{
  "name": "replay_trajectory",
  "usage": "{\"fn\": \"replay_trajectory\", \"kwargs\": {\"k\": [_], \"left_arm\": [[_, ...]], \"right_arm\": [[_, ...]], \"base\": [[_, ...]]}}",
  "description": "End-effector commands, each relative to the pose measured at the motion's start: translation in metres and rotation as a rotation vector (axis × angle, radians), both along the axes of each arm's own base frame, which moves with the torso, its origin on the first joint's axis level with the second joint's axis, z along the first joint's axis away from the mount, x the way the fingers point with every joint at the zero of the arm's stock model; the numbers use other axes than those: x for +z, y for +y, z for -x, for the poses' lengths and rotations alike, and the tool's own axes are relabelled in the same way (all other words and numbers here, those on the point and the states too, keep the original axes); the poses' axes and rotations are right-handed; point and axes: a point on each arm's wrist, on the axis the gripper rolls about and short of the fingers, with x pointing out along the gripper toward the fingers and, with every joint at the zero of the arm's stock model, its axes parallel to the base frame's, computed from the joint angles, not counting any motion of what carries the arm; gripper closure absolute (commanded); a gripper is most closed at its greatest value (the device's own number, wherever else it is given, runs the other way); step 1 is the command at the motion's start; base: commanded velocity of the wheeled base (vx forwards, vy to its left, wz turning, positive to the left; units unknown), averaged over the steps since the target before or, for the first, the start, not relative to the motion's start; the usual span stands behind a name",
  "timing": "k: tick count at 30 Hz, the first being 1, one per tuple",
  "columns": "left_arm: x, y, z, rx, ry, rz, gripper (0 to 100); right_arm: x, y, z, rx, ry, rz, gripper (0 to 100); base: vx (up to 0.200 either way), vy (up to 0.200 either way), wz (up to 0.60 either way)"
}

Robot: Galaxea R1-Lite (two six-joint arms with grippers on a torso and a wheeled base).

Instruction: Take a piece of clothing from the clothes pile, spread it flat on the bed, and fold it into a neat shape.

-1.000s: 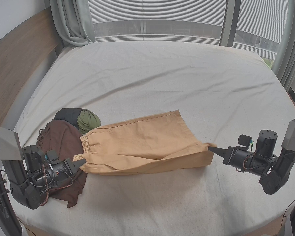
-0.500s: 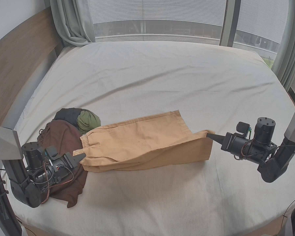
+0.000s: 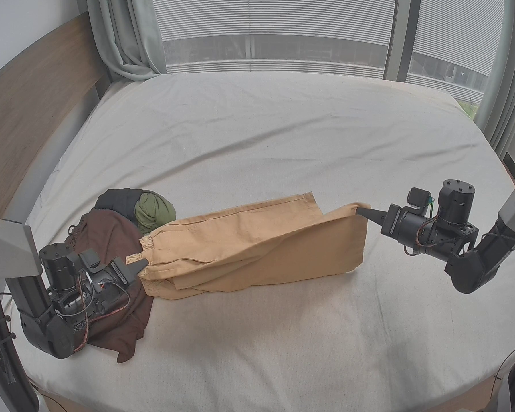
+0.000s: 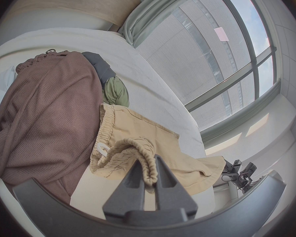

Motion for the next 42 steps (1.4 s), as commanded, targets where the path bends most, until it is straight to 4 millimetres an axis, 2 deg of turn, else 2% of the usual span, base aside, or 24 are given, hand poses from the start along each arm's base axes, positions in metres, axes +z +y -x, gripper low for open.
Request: {"fn": "replay_trajectory", "kwargs": {"k": [1,10,20,23,26,28,33,42], "left_arm": [[0.001,-0.001,-0.002,0.012,-0.007,0.006,100],[0.002,-0.002,-0.006,0.027,-0.011,0.022,100],[0.003,-0.001,-0.009,0.035,-0.016,0.035,100],[0.002,-0.001,-0.009,0.035,-0.013,0.035,100],[0.003,-0.001,-0.009,0.035,-0.016,0.035,100],[0.003,0.000,-0.011,0.042,-0.019,0.037,100],[-0.001,0.000,-0.020,0.074,-0.022,0.044,100],[0.000,-0.001,-0.024,0.086,-0.029,0.063,100]], "right_arm": [[0.008,0.002,-0.008,-0.001,-0.020,-0.004,100],[0.016,0.003,-0.015,0.000,0.004,0.004,100],[0.045,0.005,-0.007,0.009,-0.020,0.002,100],[0.047,0.005,-0.010,0.007,-0.008,0.007,100],[0.046,0.005,-0.013,0.004,-0.002,0.011,100],[0.036,0.006,-0.020,0.002,0.017,0.022,100],[0.030,0.010,-0.032,0.006,0.014,0.023,100],[0.012,0.016,-0.053,0.011,0.028,0.027,100]], "base": [[0.000,0.000,0.00],[0.000,0.000,0.00],[0.000,0.000,0.00],[0.000,0.000,0.00],[0.000,0.000,0.00],[0.000,0.000,0.00],[0.000,0.000,0.00],[0.000,0.000,0.00]]}}
